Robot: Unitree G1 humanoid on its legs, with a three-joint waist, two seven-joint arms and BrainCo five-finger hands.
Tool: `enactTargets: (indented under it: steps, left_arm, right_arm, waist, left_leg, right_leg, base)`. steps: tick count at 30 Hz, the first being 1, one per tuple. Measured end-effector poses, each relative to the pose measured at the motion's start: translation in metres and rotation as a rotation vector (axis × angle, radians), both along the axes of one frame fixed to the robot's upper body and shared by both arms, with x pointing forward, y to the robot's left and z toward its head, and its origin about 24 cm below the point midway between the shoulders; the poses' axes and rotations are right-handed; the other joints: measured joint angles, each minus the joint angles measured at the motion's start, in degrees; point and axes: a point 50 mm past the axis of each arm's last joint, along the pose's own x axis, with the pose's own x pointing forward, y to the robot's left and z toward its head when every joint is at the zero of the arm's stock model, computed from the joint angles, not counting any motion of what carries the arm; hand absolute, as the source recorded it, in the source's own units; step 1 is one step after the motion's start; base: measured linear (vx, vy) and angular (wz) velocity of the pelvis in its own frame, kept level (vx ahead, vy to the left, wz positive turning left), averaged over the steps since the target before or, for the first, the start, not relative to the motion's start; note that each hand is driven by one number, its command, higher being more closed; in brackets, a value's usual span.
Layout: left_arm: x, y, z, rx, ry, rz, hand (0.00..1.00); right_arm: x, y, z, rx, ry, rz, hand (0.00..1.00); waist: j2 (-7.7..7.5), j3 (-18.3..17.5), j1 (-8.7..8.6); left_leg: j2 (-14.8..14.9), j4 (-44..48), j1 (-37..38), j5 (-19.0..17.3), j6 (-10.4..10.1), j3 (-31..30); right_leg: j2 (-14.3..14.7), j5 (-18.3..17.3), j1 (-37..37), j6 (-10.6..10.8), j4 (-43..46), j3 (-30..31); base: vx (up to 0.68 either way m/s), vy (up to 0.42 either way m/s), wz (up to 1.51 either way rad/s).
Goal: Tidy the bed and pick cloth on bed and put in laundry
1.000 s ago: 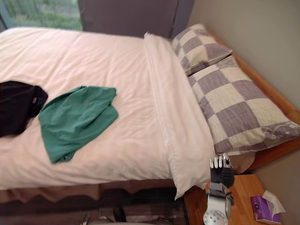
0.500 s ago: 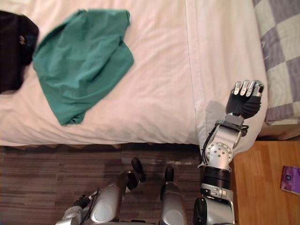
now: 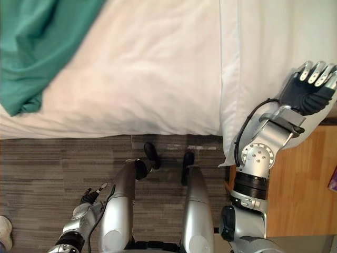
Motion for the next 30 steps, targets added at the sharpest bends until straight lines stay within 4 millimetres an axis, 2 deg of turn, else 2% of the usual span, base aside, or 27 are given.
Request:
enactTargets:
  steps: [2, 6, 9, 11, 12, 13, 14, 15, 16, 17, 18, 19, 20, 22, 24, 27, 29, 30]
  left_arm:
    - [-0.003, 0.0, -0.003, -0.037, 0.0, 0.049, 0.0]
    - [-0.005, 0.001, -0.004, -0.052, -0.017, 0.092, 0.0]
    - [-0.008, 0.003, -0.006, -0.07, -0.016, 0.129, 0.0]
    - [-0.011, 0.005, -0.007, -0.08, -0.012, 0.15, 0.0]
    - [-0.013, 0.005, -0.008, -0.086, -0.012, 0.159, 0.0]
    - [-0.014, 0.005, -0.008, -0.086, -0.011, 0.161, 0.0]
    - [-0.014, 0.005, -0.008, -0.086, -0.011, 0.161, 0.0]
    - [-0.014, 0.005, -0.008, -0.088, -0.01, 0.161, 0.0]
    - [-0.013, 0.004, -0.007, -0.09, -0.023, 0.16, 0.0]
    - [-0.012, 0.004, -0.005, -0.091, -0.032, 0.157, 0.0]
    - [-0.007, 0.002, -0.003, -0.097, -0.054, 0.149, 0.0]
    - [-0.004, -0.003, -0.002, -0.113, -0.069, 0.137, 0.0]
    - [-0.002, -0.008, -0.002, -0.129, -0.074, 0.128, 0.0]
    - [0.0, -0.021, -0.004, -0.165, -0.078, 0.082, 0.0]
    - [-0.001, -0.031, -0.006, -0.19, -0.074, 0.058, 0.0]
    - [-0.011, -0.044, -0.014, -0.225, -0.032, -0.003, 0.0]
    - [-0.024, -0.055, -0.022, -0.238, 0.02, -0.044, 0.0]
    - [-0.027, -0.056, -0.024, -0.241, 0.03, -0.055, 0.0]
  right_arm:
    - [0.002, 0.002, 0.002, -0.031, -0.027, 0.01, 1.0]
    - [0.007, 0.005, -0.009, -0.073, -0.028, 0.028, 1.0]
    - [0.005, 0.006, -0.031, -0.096, -0.006, 0.042, 1.0]
    - [0.005, 0.006, -0.06, -0.067, 0.079, 0.053, 1.0]
    - [0.006, 0.006, -0.1, -0.013, 0.225, 0.074, 1.0]
    - [0.003, 0.012, -0.148, 0.056, 0.406, 0.114, 1.0]
    - [-0.003, 0.015, -0.171, 0.091, 0.49, 0.128, 1.0]
    - [-0.015, 0.021, -0.201, 0.143, 0.593, 0.146, 1.0]
    - [-0.044, 0.037, -0.25, 0.239, 0.757, 0.187, 1.0]
    - [-0.056, 0.041, -0.264, 0.263, 0.804, 0.197, 1.0]
    - [-0.076, 0.045, -0.281, 0.284, 0.871, 0.208, 1.0]
    - [-0.09, 0.044, -0.29, 0.27, 0.908, 0.208, 0.0]
    - [-0.097, 0.043, -0.294, 0.254, 0.93, 0.204, 0.0]
    - [-0.113, 0.043, -0.304, 0.149, 1.032, 0.217, 0.0]
    - [-0.119, 0.048, -0.31, 0.016, 1.126, 0.245, 0.0]
    - [-0.131, 0.071, -0.323, -0.357, 1.319, 0.361, 0.0]
    - [-0.143, 0.089, -0.334, -0.676, 1.453, 0.445, 0.0]
    - [-0.146, 0.093, -0.336, -0.738, 1.478, 0.456, 0.0]
  waist:
    - [-0.01, 0.0, 0.15]
    - [-0.21, -0.1, 0.04]
    - [-0.39, -0.2, -0.62]
    - [-0.57, -0.3, -1.3]
    - [-0.91, -0.4, -1.14]
    - [-1.2, -0.6, -1.07]
    - [-1.19, -0.6, -1.08]
    - [-1.17, -0.6, -1.09]
    - [-1.08, -0.7, -1.41]
    - [-1.01, -0.7, -1.61]
    - [-0.78, -0.9, -2.17]
    - [-0.72, -1.5, -3.0]
    - [-0.75, -2.3, -3.28]
    - [-1.47, -6.3, -3.42]
    - [-2.06, -8.4, -3.29]
    - [-2.69, -12.9, -3.09]
    - [-2.83, -15.9, -2.76]
    - [-2.85, -16.2, -2.74]
  left_leg:
    - [0.8, 1.0, -1.4, -0.1, -0.2, 0.3]
    - [1.4, 0.9, -1.2, 0.2, -0.5, 0.8]
    - [1.6, 0.8, -0.7, 0.3, -0.3, 1.5]
    - [1.7, 0.6, 0.3, 0.3, -0.3, 1.8]
    - [2.1, -0.2, 1.9, 0.3, -0.3, 2.7]
    - [2.2, -1.3, 3.6, 0.3, -0.4, 3.5]
    - [2.3, -1.8, 4.5, 0.2, -0.5, 3.8]
    - [2.3, -2.5, 5.6, 0.1, -0.6, 4.5]
    - [2.2, -3.8, 8.0, 0.0, -0.8, 5.6]
    - [2.2, -4.3, 8.9, 0.0, -0.9, 5.9]
    - [2.1, -5.0, 10.9, -0.1, -1.0, 6.0]
    - [2.0, -5.8, 12.9, -0.2, -1.2, 6.2]
    - [2.0, -6.2, 13.8, -0.3, -1.3, 6.3]
    - [1.7, -8.6, 18.0, -0.3, -1.5, 7.1]
    - [0.9, -10.9, 21.3, -0.1, -1.8, 7.6]
    - [-0.8, -16.1, 26.4, 0.8, -2.9, 7.9]
    - [-2.4, -20.2, 30.2, 1.9, -2.9, 8.0]
    - [-2.9, -21.1, 31.3, 2.1, -2.9, 7.8]
  right_leg:
    - [0.4, -0.3, -2.0, -0.5, 1.7, 0.2]
    - [0.8, -0.2, -2.4, -1.2, 2.2, 0.7]
    - [0.9, 0.4, -2.2, -0.9, 1.9, 1.1]
    - [1.1, 0.8, -1.2, -0.7, 1.2, 1.3]
    - [1.6, 1.6, 0.1, -0.6, -0.2, 1.8]
    - [2.2, 2.3, 1.6, -0.4, -1.8, 2.6]
    - [2.4, 2.5, 2.3, -0.3, -2.5, 2.9]
    - [2.6, 2.9, 3.2, -0.2, -3.3, 3.1]
    - [2.9, 3.5, 5.2, -0.2, -5.1, 3.9]
    - [2.9, 3.7, 6.0, -0.1, -5.8, 3.9]
    - [2.9, 4.2, 8.3, 0.2, -7.2, 3.9]
    - [3.0, 4.5, 10.7, 0.3, -8.8, 3.8]
    - [3.0, 4.7, 11.7, 0.4, -9.6, 3.8]
    - [3.2, 5.7, 16.2, 0.7, -13.3, 4.0]
    - [3.0, 6.2, 19.7, 0.9, -15.9, 4.1]
    - [2.6, 7.6, 25.7, 1.2, -21.9, 3.9]
    - [1.9, 8.4, 30.4, 1.6, -26.5, 3.0]
    - [1.7, 8.5, 31.7, 1.8, -27.5, 2.7]
  base:
    - [-0.1, -0.057, -0.03]
    - [-0.07, -0.029, -0.05]
    - [-0.02, 0.011, -0.09]
    - [0.0, 0.015, -0.12]
    - [0.02, 0.025, -0.35]
    - [0.02, 0.028, -0.41]
    - [0.03, 0.031, -0.37]
    - [0.04, 0.034, -0.39]
    - [0.05, 0.037, -0.37]
    - [0.06, 0.044, -0.32]
    - [0.07, 0.05, -0.14]
    - [0.07, 0.054, -0.11]
    - [0.07, 0.064, -0.14]
    - [0.11, 0.063, -0.17]
    - [0.12, 0.041, -0.08]
    - [0.14, 0.027, 0.02]
    - [0.16, 0.015, 0.13]
    - [0.16, 0.007, 0.2]
